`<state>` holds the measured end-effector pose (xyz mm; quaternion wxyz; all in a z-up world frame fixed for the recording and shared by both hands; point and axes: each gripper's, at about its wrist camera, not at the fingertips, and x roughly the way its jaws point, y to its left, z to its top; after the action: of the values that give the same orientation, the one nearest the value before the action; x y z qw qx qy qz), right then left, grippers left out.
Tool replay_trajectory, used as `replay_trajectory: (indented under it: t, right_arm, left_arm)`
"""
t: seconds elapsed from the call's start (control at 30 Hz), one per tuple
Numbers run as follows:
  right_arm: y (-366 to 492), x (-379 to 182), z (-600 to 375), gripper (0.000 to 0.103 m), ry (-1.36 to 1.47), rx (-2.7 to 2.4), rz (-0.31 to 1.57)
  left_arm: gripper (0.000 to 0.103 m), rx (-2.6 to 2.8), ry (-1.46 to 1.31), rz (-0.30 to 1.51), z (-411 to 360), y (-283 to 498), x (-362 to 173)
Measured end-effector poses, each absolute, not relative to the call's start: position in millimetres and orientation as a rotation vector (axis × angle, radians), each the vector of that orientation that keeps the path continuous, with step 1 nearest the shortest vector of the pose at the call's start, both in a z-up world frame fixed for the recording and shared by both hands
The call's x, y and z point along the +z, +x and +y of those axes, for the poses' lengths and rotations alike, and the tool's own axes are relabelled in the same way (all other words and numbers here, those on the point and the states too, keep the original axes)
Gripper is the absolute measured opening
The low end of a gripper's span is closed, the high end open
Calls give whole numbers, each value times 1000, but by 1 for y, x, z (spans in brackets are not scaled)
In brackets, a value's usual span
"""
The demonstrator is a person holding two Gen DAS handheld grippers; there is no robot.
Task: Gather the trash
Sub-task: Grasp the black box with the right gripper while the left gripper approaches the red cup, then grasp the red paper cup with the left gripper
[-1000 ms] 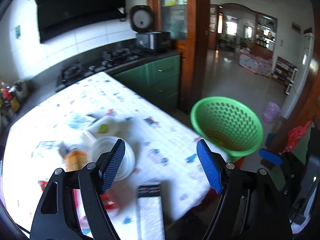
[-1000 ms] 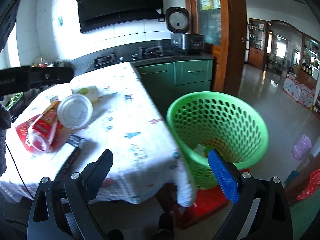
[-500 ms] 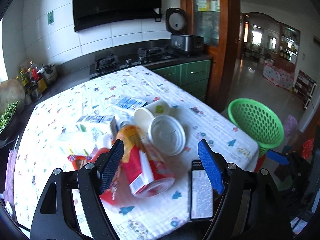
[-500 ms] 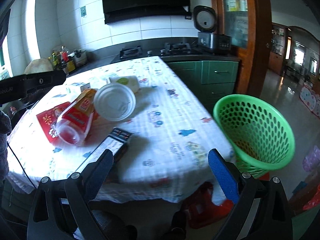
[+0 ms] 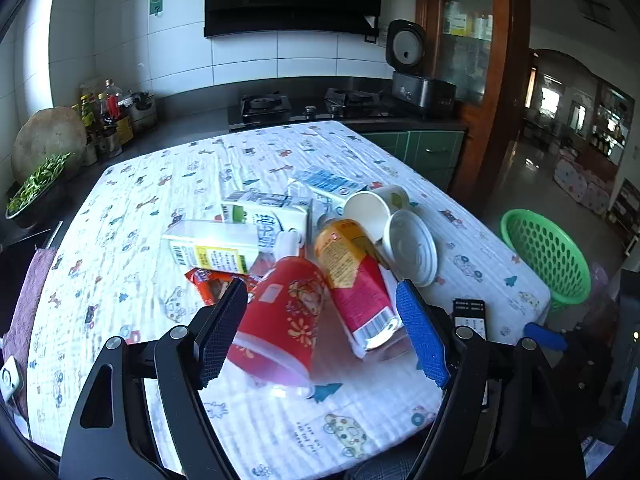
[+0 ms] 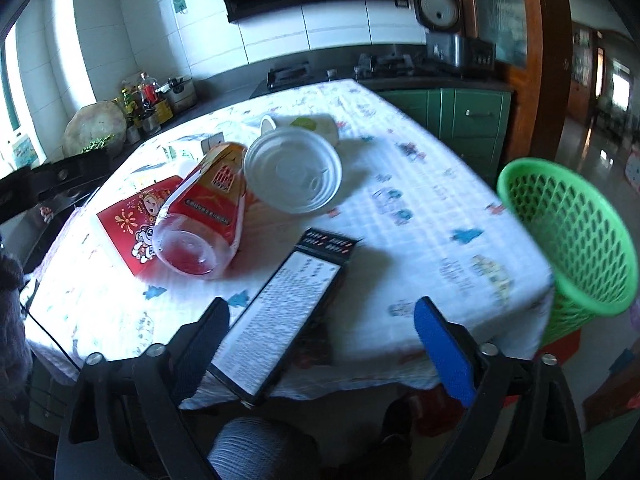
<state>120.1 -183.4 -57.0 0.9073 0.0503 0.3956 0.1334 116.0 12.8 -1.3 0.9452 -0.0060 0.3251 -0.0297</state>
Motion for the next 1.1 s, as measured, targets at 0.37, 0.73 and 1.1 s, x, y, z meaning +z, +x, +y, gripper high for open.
replay_trajectory:
  t: [0.37, 0.73, 1.1]
  right_arm:
    - [145, -75, -149, 69, 117, 233, 941]
    - [148, -76, -146, 48, 32, 206, 942]
    - [149, -70, -155, 45, 40, 244, 917]
  left_arm:
    - [76, -22, -61, 664, 48, 109, -6]
    - [76, -31, -75, 698, 80, 119, -11]
    - [76, -149, -20, 832, 70, 150, -39]
